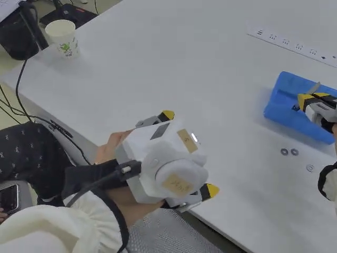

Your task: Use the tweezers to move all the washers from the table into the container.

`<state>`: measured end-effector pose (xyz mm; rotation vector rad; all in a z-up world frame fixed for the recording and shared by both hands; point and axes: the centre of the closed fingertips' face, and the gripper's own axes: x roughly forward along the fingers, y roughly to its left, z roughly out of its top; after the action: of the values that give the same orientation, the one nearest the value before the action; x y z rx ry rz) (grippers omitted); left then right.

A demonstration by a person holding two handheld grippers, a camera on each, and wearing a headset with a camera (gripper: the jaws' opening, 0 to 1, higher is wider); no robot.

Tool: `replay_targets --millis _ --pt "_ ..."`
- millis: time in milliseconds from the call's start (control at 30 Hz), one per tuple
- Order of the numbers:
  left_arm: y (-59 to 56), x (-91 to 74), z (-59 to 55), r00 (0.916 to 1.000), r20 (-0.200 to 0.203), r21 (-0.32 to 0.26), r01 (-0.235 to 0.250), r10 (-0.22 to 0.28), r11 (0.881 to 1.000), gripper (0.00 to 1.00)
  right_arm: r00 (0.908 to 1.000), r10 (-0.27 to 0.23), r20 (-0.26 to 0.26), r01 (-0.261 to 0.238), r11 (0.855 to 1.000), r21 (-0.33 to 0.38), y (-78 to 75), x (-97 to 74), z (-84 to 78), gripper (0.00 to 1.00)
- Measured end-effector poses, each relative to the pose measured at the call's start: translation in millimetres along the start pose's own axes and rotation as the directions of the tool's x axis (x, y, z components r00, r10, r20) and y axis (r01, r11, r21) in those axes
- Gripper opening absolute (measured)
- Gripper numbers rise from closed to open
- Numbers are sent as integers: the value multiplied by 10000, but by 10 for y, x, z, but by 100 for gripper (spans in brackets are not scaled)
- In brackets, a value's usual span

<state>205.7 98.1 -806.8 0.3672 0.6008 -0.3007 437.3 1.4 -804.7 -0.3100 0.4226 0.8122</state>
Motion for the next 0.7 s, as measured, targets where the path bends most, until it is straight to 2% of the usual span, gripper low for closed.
replay_targets --millis 267,533,700 --pt "-4 0 -4 10000 -6 40 -15 15 10000 96 9999 -39 -113 35 9996 -281 15 -2 2 1" --pt "-8 -8 10 10000 95 45 -30 30 10000 96 9999 -87 -118 86 9999 -119 -10 14 -4 1" --pt "-17 1 -6 10000 11 43 35 -35 10000 96 9999 -100 -132 101 9999 40 -33 19 -1 1"
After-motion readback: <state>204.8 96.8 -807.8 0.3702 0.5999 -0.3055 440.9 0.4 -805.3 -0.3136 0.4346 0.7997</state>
